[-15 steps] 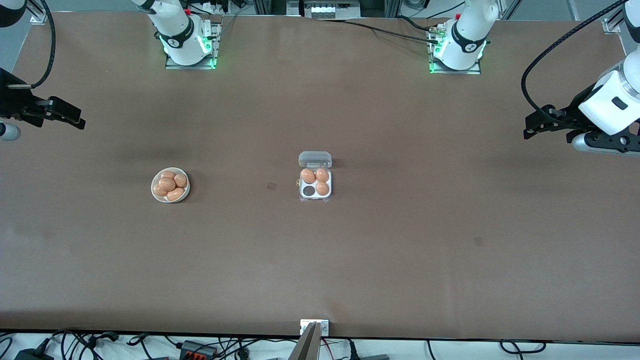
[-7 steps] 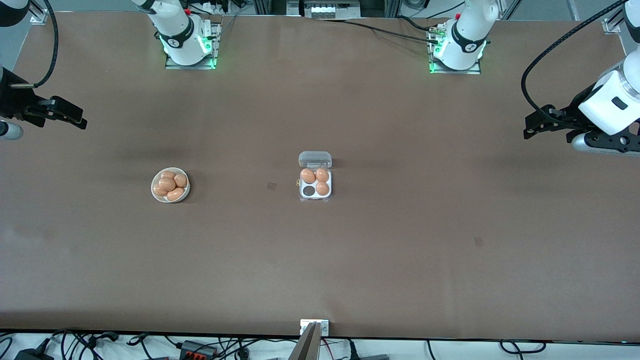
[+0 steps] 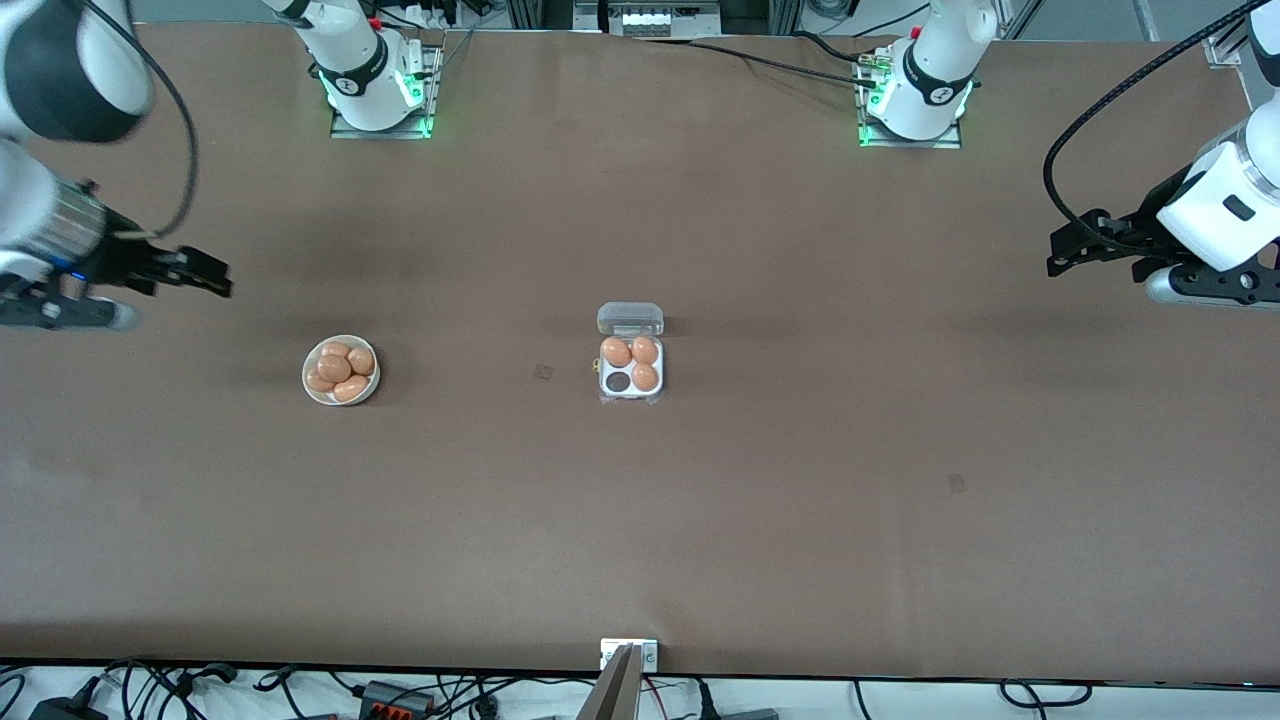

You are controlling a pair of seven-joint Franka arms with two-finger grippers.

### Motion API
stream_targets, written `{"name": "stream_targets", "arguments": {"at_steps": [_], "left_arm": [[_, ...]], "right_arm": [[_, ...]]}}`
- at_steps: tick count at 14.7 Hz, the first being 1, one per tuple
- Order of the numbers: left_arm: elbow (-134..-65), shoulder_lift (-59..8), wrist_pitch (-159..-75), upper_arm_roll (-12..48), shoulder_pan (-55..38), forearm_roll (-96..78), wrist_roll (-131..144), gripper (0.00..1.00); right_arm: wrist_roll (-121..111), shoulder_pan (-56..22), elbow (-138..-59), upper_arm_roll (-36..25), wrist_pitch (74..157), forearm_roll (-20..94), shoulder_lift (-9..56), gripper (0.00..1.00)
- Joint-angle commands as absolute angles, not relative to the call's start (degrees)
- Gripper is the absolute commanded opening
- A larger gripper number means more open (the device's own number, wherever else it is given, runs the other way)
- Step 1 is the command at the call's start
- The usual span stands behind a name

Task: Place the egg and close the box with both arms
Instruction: 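Move the right gripper down over the white bowl of eggs, then grasp one brown egg from the bowl with the right gripper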

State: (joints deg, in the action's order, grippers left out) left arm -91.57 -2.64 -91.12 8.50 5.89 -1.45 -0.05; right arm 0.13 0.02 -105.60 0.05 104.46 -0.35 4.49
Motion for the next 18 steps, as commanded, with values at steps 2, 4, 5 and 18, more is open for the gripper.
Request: {"name": "stream_targets", "arguments": {"at_steps": [2,4,5,18], "left_arm": [[-92.11,-0.88,-89.74,10.20,6.33,-0.18,0.88,1.00],[-92.02,-0.97,-89.74,10.20,6.33,-0.18,0.88,1.00],[-92.02,-0.97,-89.74,10.20,6.42,-0.18,0.88,1.00],[-91.85,-1.05,-89.74,10.20,6.59,-0.18,0.79,1.00]], "right_arm": [[1.32,-1.58,-106.61,0.18,111.34,-1.23,10.18,1.00],[1.75,-2.72,-106.61,0.18,113.90,-1.05,13.69,1.00],[3.59,-2.99,-106.61,0.18,114.52,-1.05,15.02,1.00],[5.71,-4.31,-106.61,0.18,118.47,-0.62,26.45,1.00]]}}
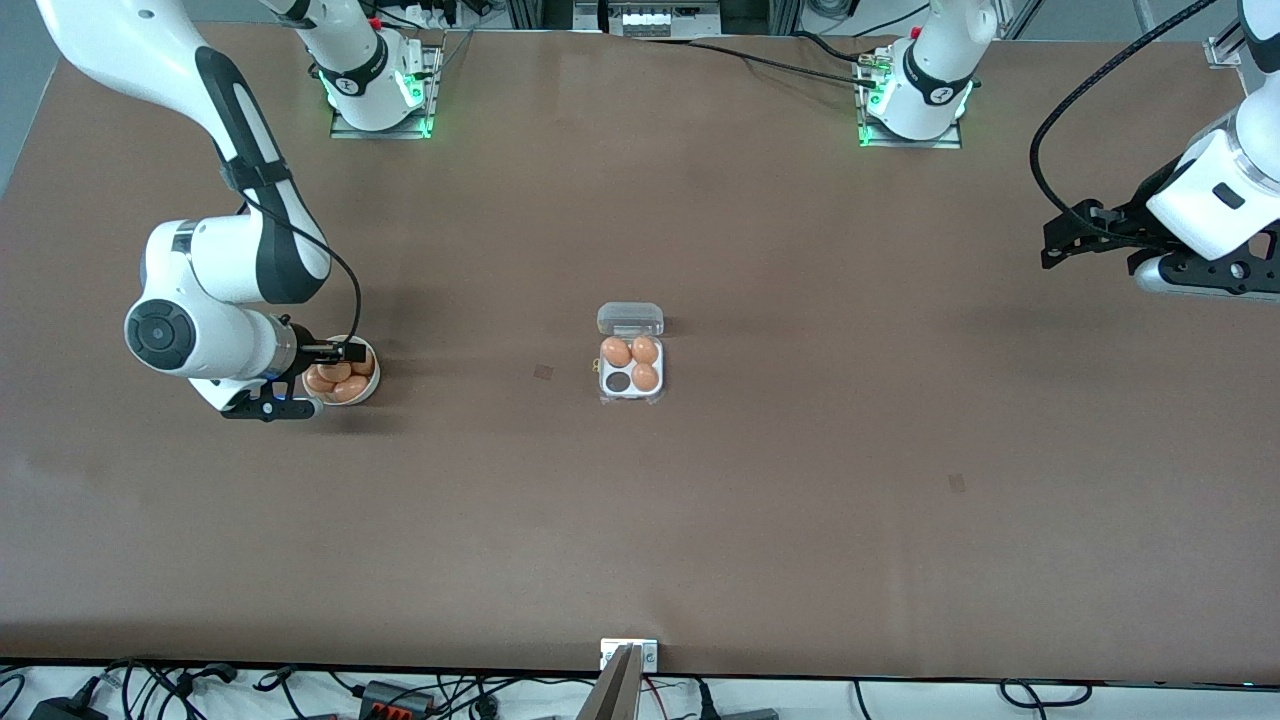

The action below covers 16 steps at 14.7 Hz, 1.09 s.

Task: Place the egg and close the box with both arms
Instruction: 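Grasp one brown egg from the bowl with the right gripper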

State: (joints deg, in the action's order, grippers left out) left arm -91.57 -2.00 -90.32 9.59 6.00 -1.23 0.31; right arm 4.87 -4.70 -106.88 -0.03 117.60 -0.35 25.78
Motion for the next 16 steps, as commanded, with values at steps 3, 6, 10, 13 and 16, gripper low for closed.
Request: {"name": "stream_targets", "arguments": {"at_steps": [3,6,10,13,16], "left_arm": [[-91.85,-1.05,-89.65,10.20,6.50,-0.18,0.79,1.00],[-91.76,-1.06,-89.65,10.20,6.50,-0.18,0.79,1.00],[-91.76,-1.14,-89.65,10.20,6.50,-0.18,0.79,1.00],[-91.76,-1.14,-89.65,10.20,6.50,-0.18,0.79,1.00],[-91.76,-1.14,-89.65,10.20,6.50,-0.18,0.79,1.00]], "right_arm": [[5.71,-4.22,-106.52,0.18,119.09,-0.44,26.98,1.00],[5.80,-4.22,-106.44,0.18,119.97,-0.35,27.68,0.93],[5.89,-3.96,-106.35,0.17,121.29,-0.26,28.21,0.88],[5.89,-3.87,-106.35,0.09,121.46,-0.26,28.65,0.86],[5.89,-3.87,-106.35,0.09,121.03,-0.26,28.83,0.72]]}}
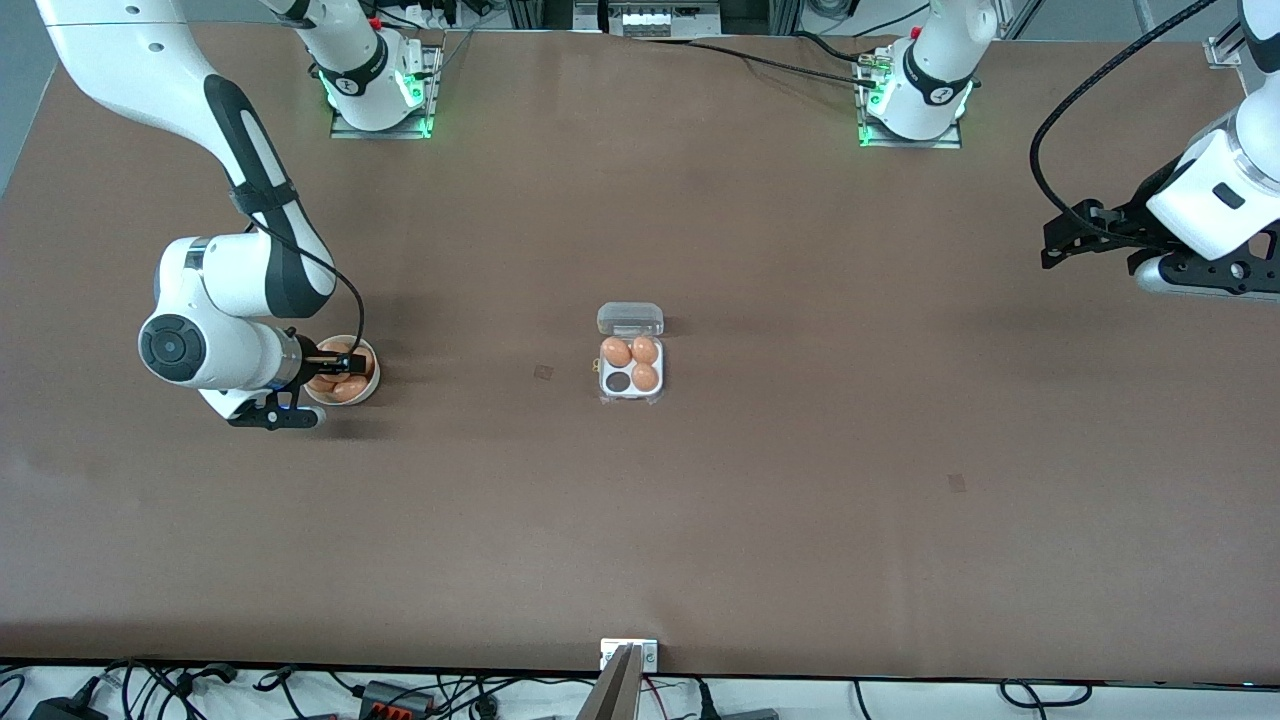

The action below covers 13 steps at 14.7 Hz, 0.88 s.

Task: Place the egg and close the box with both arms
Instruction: 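Grasp one brown egg from the bowl with the right gripper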

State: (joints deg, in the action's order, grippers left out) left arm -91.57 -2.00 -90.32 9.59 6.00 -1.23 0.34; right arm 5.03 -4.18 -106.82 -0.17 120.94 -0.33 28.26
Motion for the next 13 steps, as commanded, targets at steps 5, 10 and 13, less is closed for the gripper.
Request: {"name": "stream_targets", "arguments": {"at_steps": [5,10,13], "left_arm": [[-91.76,-1.14,-89.65,10.20,6.50,-0.18,0.79,1.00],[-91.67,-1.14,-89.65,10.20,6.50,-0.18,0.79,1.00],[-91.67,-1.14,-89.65,10.20,6.50,-0.18,0.79,1.00]], "right_arm": [[5.54,-4.13,-105.21,0.18,120.59,-0.26,28.48,0.11],[5.27,-5.44,-97.24,0.35,114.73,-0.26,27.60,0.00],[5.45,-7.64,-88.10,2.89,108.82,2.27,28.21,0.00]]}}
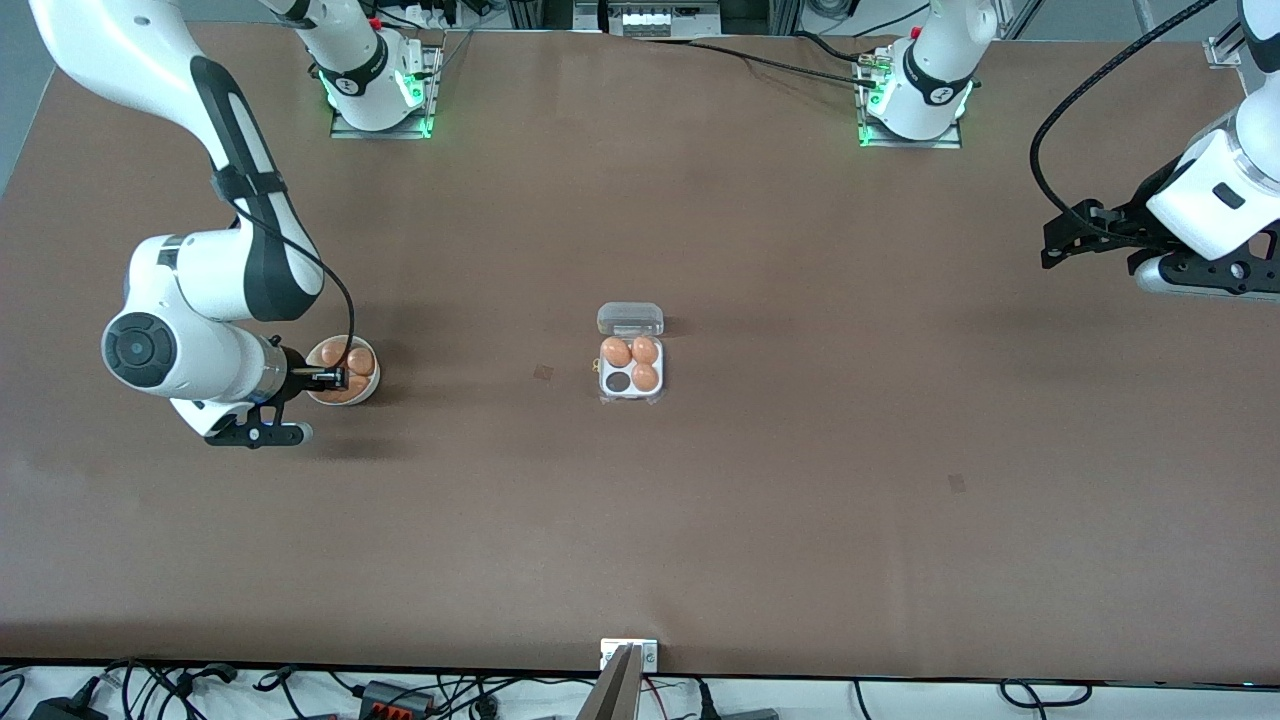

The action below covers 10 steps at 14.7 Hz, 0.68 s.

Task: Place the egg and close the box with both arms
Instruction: 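Grasp one brown egg from the bowl with the right gripper, then carry the egg with the right gripper over the carton's empty slot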

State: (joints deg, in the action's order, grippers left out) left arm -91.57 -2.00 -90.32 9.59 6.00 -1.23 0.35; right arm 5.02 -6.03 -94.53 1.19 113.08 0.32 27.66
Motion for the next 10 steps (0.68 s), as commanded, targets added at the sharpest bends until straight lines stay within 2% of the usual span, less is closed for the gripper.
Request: {"name": "stream_targets", "arguments": {"at_steps": [1,5,10], "left_arm": [[-91.67,-1.14,-89.65,10.20,6.50,-0.18,0.79,1.00],[-91.67,-1.14,-89.56,10.20,6.50,-0.18,0.88,1.00],[-91.58,-1.23,-89.56,10.20,6.50,-0.18,0.79,1.00]], "right_arm": [[5.88,-9.21,-85.46,3.34,108.20,3.94,29.17,0.00],[13.34,-18.87,-81.66,3.25,109.86,6.16,32.69,0.00],[19.15,-28.81,-81.30,2.90,119.95,5.71,37.08,0.00]]}}
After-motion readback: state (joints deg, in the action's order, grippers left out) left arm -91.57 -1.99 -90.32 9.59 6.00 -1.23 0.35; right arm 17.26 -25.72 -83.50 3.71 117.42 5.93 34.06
